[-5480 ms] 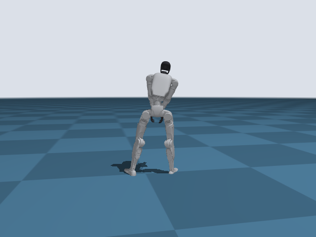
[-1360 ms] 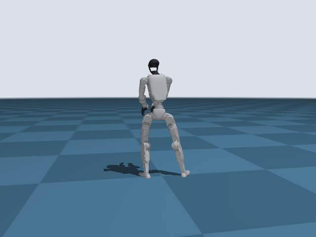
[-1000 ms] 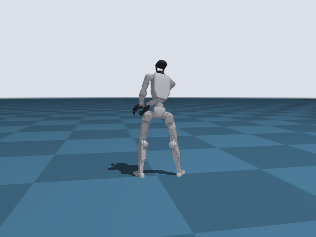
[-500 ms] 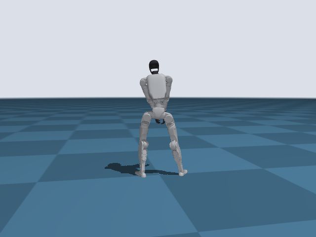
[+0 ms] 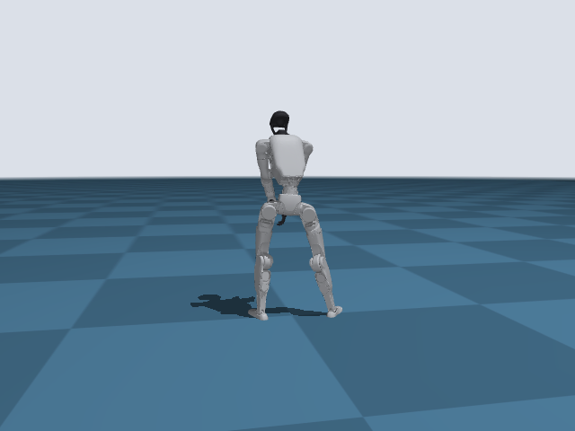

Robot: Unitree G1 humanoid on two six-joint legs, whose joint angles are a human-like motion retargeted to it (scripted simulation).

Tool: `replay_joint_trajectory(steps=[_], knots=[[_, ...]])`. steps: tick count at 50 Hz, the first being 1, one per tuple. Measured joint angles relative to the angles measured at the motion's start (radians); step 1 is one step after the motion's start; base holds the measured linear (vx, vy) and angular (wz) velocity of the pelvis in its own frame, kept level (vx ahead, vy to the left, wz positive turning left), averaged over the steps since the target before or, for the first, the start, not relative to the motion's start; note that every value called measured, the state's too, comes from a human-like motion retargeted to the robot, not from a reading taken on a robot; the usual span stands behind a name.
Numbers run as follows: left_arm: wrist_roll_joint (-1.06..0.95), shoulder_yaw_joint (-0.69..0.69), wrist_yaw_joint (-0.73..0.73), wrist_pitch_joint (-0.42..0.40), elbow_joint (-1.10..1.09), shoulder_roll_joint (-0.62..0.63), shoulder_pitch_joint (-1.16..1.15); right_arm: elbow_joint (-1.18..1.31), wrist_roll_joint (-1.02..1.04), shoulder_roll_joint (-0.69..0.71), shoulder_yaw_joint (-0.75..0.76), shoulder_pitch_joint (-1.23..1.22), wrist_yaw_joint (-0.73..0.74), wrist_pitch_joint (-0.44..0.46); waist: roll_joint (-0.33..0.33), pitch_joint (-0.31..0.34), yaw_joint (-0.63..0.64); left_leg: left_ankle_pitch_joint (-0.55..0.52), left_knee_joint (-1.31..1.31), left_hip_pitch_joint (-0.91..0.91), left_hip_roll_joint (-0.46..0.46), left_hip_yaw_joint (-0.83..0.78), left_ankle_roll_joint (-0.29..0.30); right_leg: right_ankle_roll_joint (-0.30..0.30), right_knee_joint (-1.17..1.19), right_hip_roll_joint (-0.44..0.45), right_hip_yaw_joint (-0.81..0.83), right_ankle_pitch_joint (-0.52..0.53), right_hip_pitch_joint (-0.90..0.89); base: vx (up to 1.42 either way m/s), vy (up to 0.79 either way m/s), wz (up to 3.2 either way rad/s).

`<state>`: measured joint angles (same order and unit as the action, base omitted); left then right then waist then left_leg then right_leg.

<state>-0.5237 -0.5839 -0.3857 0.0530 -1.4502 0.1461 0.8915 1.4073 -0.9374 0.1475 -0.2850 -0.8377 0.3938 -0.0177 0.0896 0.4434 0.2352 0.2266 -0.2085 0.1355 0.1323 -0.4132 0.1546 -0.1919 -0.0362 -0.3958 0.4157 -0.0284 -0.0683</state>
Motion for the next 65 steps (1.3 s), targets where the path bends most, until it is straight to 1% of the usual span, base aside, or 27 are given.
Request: replay_joint_trajectory(steps=[5,9,12,16,17,18,20,22,24,26,33,37,40,42,45,48,52,55,57,60,65], knots=[[0.041,-0.004,0.028,0.02,0.001,0.021,-0.014,-0.01,-0.022,-0.015,0.01,0.04,0.008,-0.012,0.073,-0.016,-0.071,-0.01,0.009,-0.005,0.015,0.002,-0.003,0.011,0.0,0.018,0.005,-0.006,0.005,0.0,-0.06,0.01],[0.044,-0.023,0.02,0.013,0.013,0.043,-0.035,-0.003,-0.017,-0.037,0.011,0.056,0.006,-0.013,0.106,-0.033,-0.106,-0.011,0.004,-0.005,0.027,0.003,-0.01,0.017,0.002,0.029,0.006,-0.014,0.007,0.01,-0.06,-0.01],[0.045,-0.035,-0.008,-0.002,0.034,0.052,-0.048,-0.006,0.001,-0.053,0.015,0.06,-0.005,-0.016,0.102,-0.039,-0.106,-0.011,0.001,-0.005,0.034,0.004,-0.017,0.021,0.005,0.034,0.006,-0.02,0.007,0.0,-0.02,-0.01],[0.049,-0.029,-0.058,-0.019,0.051,0.05,-0.05,-0.029,0.016,-0.058,0.015,0.062,-0.02,-0.028,0.069,-0.039,-0.081,-0.011,0.001,-0.006,0.039,0.005,-0.023,0.025,0.008,0.039,0.006,-0.027,0.007,0.0,0.0,0.0],[0.038,-0.026,-0.076,-0.02,0.051,0.048,-0.044,-0.034,0.015,-0.059,0.013,0.057,-0.022,-0.027,0.062,-0.037,-0.07,-0.024,0.024,-0.013,0.032,0.003,-0.028,0.025,0.006,0.037,0.003,-0.026,0.003,0.0,0.0,0.0],[0.007,-0.025,-0.103,-0.02,0.051,0.044,-0.029,-0.037,0.01,-0.064,0.01,0.044,-0.025,-0.021,0.061,-0.033,-0.053,-0.061,0.092,-0.033,0.009,-0.003,-0.042,0.023,-0.002,0.031,-0.006,-0.019,-0.008,-0.06,-0.03,-0.2],[-0.007,-0.021,-0.128,-0.019,0.042,0.04,-0.02,-0.04,0.012,-0.058,0.008,0.033,-0.028,-0.014,0.049,-0.029,-0.035,-0.08,0.128,-0.046,-0.001,-0.007,-0.047,0.023,-0.005,0.028,-0.01,-0.018,-0.011,-0.03,-0.02,-0.09],[0.034,-0.008,-0.11,-0.013,0.026,0.036,-0.025,-0.042,0.027,-0.044,0.014,0.037,-0.029,-0.012,0.026,-0.031,-0.038,-0.029,0.031,-0.018,0.034,-0.004,-0.029,0.027,0.005,0.04,-0.002,-0.029,0.001,0.0,0.0,0.0],[0.01,-0.002,-0.111,-0.008,0.023,0.03,-0.014,-0.043,0.024,-0.044,0.016,0.028,-0.033,-0.003,0.03,-0.03,-0.026,-0.059,0.088,-0.033,0.017,-0.01,-0.038,0.025,-0.005,0.037,-0.012,-0.022,-0.01,-0.02,-0.02,-0.09],[0.0,0.005,-0.082,0.002,0.023,0.025,-0.005,-0.048,0.02,-0.048,0.024,0.025,-0.039,0.001,0.038,-0.026,-0.023,-0.077,0.118,-0.044,0.011,-0.016,-0.038,0.025,-0.012,0.039,-0.018,-0.018,-0.014,-0.02,-0.02,-0.09],[-0.017,0.014,0.08,0.047,0.023,0.027,0.023,-0.067,-0.012,-0.075,0.037,0.045,-0.041,0.0,0.101,-0.011,-0.066,-0.1,0.158,-0.068,0.019,-0.034,-0.031,0.024,-0.024,0.058,-0.031,-0.013,-0.015,-0.01,0.0,-0.03],[-0.019,0.005,0.079,0.05,0.013,0.042,0.037,-0.061,-0.02,-0.084,0.03,0.041,-0.031,-0.003,0.138,-0.005,-0.107,-0.106,0.171,-0.078,0.027,-0.04,-0.035,0.026,-0.023,0.068,-0.033,-0.016,-0.014,0.0,0.0,0.0],[-0.018,0.001,0.055,0.042,0.019,0.047,0.042,-0.055,-0.022,-0.089,0.024,0.03,-0.024,-0.008,0.148,0.001,-0.124,-0.112,0.179,-0.085,0.03,-0.042,-0.041,0.028,-0.021,0.072,-0.034,-0.019,-0.013,0.0,0.0,0.0],[-0.019,0.006,0.046,0.033,0.04,0.04,0.036,-0.059,-0.019,-0.091,0.021,0.025,-0.031,-0.008,0.141,0.008,-0.122,-0.114,0.183,-0.088,0.031,-0.044,-0.044,0.031,-0.02,0.074,-0.034,-0.022,-0.011,0.0,0.0,0.0],[-0.03,0.02,0.04,0.019,0.088,0.017,0.013,-0.075,-0.005,-0.094,0.016,0.023,-0.055,0.001,0.111,0.019,-0.1,-0.116,0.184,-0.092,0.032,-0.045,-0.047,0.036,-0.02,0.076,-0.036,-0.025,-0.01,0.0,0.0,0.0],[-0.056,0.035,0.027,0.005,0.128,-0.008,-0.021,-0.092,0.019,-0.086,0.004,0.027,-0.074,0.012,0.064,0.026,-0.064,-0.115,0.181,-0.092,0.033,-0.047,-0.047,0.041,-0.021,0.076,-0.038,-0.027,-0.009,0.0,0.0,0.0],[-0.09,0.062,0.005,-0.005,0.127,-0.026,-0.053,-0.098,0.071,-0.055,-0.017,0.038,-0.059,0.017,0.001,0.023,-0.018,-0.114,0.178,-0.089,0.036,-0.048,-0.044,0.046,-0.022,0.078,-0.04,-0.03,-0.012,0.0,0.0,0.0],[-0.091,0.091,-0.002,0.002,0.102,-0.029,-0.06,-0.096,0.114,-0.032,-0.019,0.049,-0.038,0.019,-0.028,0.018,-0.002,-0.116,0.182,-0.088,0.038,-0.048,-0.041,0.048,-0.021,0.081,-0.04,-0.032,-0.015,0.0,0.0,0.0],[-0.083,0.1,-0.001,0.007,0.093,-0.028,-0.062,-0.095,0.128,-0.026,-0.016,0.055,-0.029,0.018,-0.031,0.019,-0.005,-0.119,0.186,-0.089,0.04,-0.05,-0.04,0.048,-0.021,0.083,-0.04,-0.033,-0.017,0.0,0.0,0.0],[-0.077,0.092,0.007,0.006,0.099,-0.023,-0.065,-0.099,0.124,-0.032,-0.014,0.064,-0.022,0.012,-0.013,0.028,-0.024,-0.126,0.193,-0.092,0.042,-0.052,-0.035,0.047,-0.022,0.087,-0.039,-0.033,-0.018,0.0,0.0,0.0],[-0.079,0.071,0.026,0.003,0.115,-0.006,-0.066,-0.131,0.096,-0.057,-0.009,0.087,-0.005,-0.003,0.071,0.056,-0.085,-0.133,0.178,-0.077,0.045,-0.047,-0.026,0.039,-0.03,0.087,-0.032,-0.032,-0.019,0.0,0.0,0.0]])
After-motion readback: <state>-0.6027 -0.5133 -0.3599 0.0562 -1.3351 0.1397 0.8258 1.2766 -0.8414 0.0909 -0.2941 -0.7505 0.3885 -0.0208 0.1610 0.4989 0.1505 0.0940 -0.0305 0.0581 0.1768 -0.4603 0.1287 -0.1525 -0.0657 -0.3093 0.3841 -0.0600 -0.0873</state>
